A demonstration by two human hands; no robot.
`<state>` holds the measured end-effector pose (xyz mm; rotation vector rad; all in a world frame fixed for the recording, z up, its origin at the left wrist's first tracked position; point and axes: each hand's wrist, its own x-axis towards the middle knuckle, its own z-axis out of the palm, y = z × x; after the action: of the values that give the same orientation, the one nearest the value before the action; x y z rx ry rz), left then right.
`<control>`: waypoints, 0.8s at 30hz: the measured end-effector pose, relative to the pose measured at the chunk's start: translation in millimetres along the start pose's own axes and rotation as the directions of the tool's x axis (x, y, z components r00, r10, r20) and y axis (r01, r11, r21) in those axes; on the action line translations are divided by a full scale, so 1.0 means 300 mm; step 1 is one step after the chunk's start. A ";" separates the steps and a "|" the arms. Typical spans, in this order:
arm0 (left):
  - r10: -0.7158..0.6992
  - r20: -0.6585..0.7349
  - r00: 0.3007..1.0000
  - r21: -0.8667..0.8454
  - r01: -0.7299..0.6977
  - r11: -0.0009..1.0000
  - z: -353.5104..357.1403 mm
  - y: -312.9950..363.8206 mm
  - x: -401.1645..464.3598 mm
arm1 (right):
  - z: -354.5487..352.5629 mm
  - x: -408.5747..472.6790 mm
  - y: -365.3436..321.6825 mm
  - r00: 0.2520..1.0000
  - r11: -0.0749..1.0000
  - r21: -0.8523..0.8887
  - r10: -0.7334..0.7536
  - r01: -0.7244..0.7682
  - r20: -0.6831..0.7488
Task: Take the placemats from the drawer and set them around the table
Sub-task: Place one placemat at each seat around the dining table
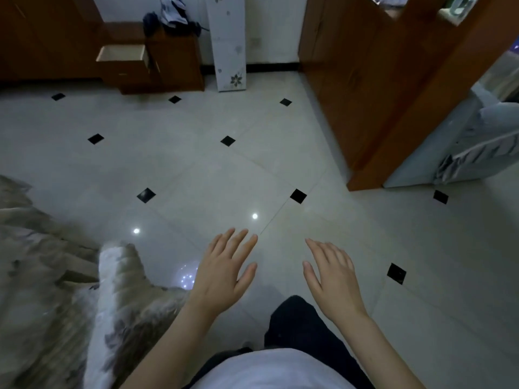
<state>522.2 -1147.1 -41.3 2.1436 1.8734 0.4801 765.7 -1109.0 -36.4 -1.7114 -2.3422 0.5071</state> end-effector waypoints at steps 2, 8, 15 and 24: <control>-0.058 -0.013 0.998 0.004 0.058 0.998 0.019 -0.034 0.116 | -0.002 0.164 0.042 1.000 1.000 0.018 -0.023 0.023 0.017; -0.278 -0.082 0.957 0.034 0.281 0.959 0.017 -0.110 0.465 | -0.041 0.696 0.119 0.971 0.974 0.015 -0.225 0.224 0.087; -0.536 -0.235 0.811 -0.017 0.547 0.837 -0.121 -0.208 0.759 | -0.116 1.264 0.020 0.850 0.861 0.053 -0.508 0.506 0.137; -0.773 -0.272 0.573 -0.069 0.790 0.609 -0.162 -0.519 0.864 | 0.098 1.720 -0.272 0.669 0.719 0.129 -0.686 0.683 0.286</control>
<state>391.8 -870.0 -38.5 1.0499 2.7550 0.5192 522.6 -645.9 -54.2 -0.6286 -2.9392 0.6647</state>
